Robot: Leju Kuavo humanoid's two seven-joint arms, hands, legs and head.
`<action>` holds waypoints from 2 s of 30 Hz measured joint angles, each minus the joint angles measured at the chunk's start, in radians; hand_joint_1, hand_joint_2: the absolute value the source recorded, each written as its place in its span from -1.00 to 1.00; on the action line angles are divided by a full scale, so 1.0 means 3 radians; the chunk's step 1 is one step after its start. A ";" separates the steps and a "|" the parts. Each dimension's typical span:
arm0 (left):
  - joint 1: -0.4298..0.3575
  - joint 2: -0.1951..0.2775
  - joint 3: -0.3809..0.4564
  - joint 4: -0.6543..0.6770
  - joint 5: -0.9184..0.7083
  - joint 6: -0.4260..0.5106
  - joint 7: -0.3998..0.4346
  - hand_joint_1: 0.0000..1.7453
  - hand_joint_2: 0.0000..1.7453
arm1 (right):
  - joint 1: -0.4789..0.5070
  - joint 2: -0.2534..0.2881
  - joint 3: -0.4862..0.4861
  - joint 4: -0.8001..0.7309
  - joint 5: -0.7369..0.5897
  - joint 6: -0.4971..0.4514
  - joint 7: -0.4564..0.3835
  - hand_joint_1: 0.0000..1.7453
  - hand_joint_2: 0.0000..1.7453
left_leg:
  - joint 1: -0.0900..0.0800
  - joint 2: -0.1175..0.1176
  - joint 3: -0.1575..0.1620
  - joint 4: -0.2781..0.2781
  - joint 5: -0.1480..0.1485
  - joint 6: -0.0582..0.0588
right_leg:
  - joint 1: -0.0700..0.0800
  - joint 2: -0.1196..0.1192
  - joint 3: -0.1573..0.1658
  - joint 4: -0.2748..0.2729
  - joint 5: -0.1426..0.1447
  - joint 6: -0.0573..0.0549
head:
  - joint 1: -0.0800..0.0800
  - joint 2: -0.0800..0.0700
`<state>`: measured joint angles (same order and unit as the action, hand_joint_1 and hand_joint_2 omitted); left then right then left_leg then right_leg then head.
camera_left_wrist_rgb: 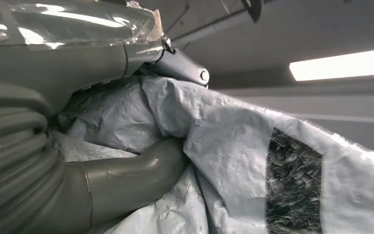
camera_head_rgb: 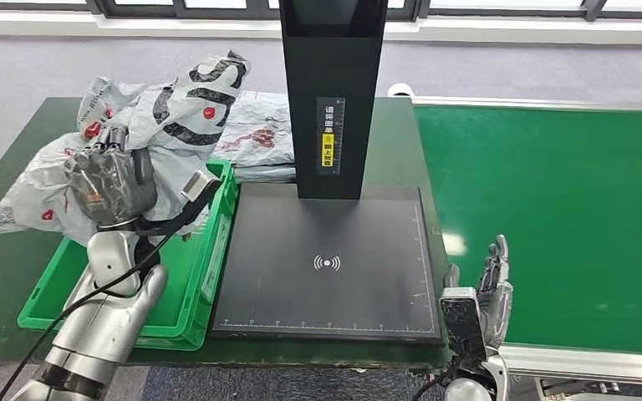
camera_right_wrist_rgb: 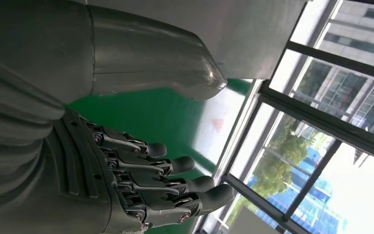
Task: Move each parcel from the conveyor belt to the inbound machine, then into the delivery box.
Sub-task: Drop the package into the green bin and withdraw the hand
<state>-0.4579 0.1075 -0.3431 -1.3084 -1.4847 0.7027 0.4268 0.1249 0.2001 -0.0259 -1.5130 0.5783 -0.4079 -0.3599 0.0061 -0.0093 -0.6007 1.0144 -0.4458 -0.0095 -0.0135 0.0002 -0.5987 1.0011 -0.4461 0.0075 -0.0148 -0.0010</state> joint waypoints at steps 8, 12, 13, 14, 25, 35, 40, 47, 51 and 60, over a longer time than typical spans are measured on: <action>0.0201 0.0320 0.0092 -0.0429 0.0000 0.0000 -0.0020 1.00 1.00 | -0.0025 -0.0004 0.0000 0.0121 0.0029 0.0004 0.0011 -1.00 1.00 | -0.0002 0.0008 -0.0001 0.0001 -0.0002 -0.0002 | -0.0001 0.0007 -0.0004 -0.0002 0.0001 0.0000 | -0.0001 -0.0001; 0.0234 0.0386 0.0102 -0.0500 0.0000 0.0000 0.0010 1.00 1.00 | -0.0029 -0.0006 0.0000 0.0153 0.0034 0.0004 0.0011 -1.00 1.00 | -0.0002 0.0009 -0.0001 0.0001 -0.0002 -0.0002 | -0.0001 0.0007 -0.0004 -0.0001 0.0001 0.0000 | -0.0001 0.0000; 0.0233 0.0421 0.0096 -0.0505 -0.0001 0.0000 0.0091 1.00 1.00 | -0.0029 -0.0006 0.0000 0.0159 0.0035 0.0003 0.0011 -1.00 1.00 | -0.0001 0.0010 0.0000 0.0001 -0.0002 -0.0002 | -0.0001 0.0008 -0.0005 -0.0001 0.0001 -0.0001 | -0.0001 0.0000; 0.0219 0.0472 0.0076 -0.0497 -0.0001 -0.0004 0.0231 1.00 1.00 | -0.0029 -0.0006 0.0000 0.0165 0.0035 0.0001 0.0012 -1.00 1.00 | -0.0001 0.0012 0.0000 0.0001 -0.0002 -0.0002 | -0.0001 0.0010 -0.0007 -0.0001 0.0001 -0.0001 | -0.0001 0.0000; 0.0281 0.0093 0.0056 0.0491 0.0201 -0.1135 -0.0499 -1.00 1.00 | -0.0007 -0.0008 -0.0078 0.0182 0.0080 0.0109 0.0032 -1.00 1.00 | -0.0007 0.0014 0.0001 0.0002 -0.0004 0.0001 | -0.0006 0.0011 -0.0004 -0.0005 0.0004 0.0003 | 0.0000 0.0000; 0.0305 -0.0359 0.0388 0.0943 0.0499 -0.1475 -0.0919 -1.00 1.00 | 0.0099 0.0048 -0.0319 0.0117 0.0124 0.0303 0.0031 -1.00 1.00 | -0.0008 0.0009 -0.0001 0.0002 -0.0007 0.0005 | -0.0006 0.0006 -0.0004 -0.0006 0.0002 0.0006 | -0.0001 0.0000; 0.0287 -0.0402 0.0425 0.0987 0.0499 -0.1481 -0.0920 -1.00 1.00 | 0.0106 0.0067 -0.0373 0.0109 0.0127 0.0303 0.0030 -1.00 1.00 | -0.0008 0.0009 0.0000 0.0002 -0.0006 0.0005 | -0.0007 0.0004 0.0000 -0.0006 0.0002 0.0007 | -0.0001 0.0000; 0.0271 -0.0419 0.0438 0.1019 0.0499 -0.1483 -0.0920 -1.00 1.00 | 0.0108 0.0079 -0.0396 0.0093 0.0131 0.0303 0.0030 -1.00 1.00 | -0.0010 0.0007 0.0002 0.0003 -0.0006 0.0006 | -0.0009 0.0001 0.0002 -0.0007 0.0003 0.0007 | -0.0001 0.0000; 0.0264 -0.0420 0.0438 0.1033 0.0498 -0.1483 -0.0920 -1.00 1.00 | 0.0108 0.0079 -0.0398 0.0091 0.0131 0.0303 0.0030 -1.00 1.00 | -0.0010 0.0007 0.0002 0.0003 -0.0006 0.0006 | -0.0009 0.0000 0.0003 -0.0007 0.0002 0.0007 | -0.0001 -0.0001; 0.0261 -0.0422 0.0438 0.1039 0.0499 -0.1483 -0.0920 -1.00 1.00 | 0.0108 0.0079 -0.0398 0.0087 0.0131 0.0303 0.0030 -1.00 1.00 | -0.0010 0.0007 0.0002 0.0003 -0.0006 0.0006 | -0.0009 -0.0001 0.0003 -0.0006 0.0002 0.0007 | -0.0001 0.0000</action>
<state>-0.3797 -0.0192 -0.2116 -0.9968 -1.3350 0.2579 0.1507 0.1574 0.2239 -0.1453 -1.4870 0.6176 -0.3170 -0.3509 0.0031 -0.0072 -0.6001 1.0152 -0.4475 -0.0075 -0.0162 -0.0001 -0.5979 0.9992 -0.4453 0.0096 -0.0151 -0.0010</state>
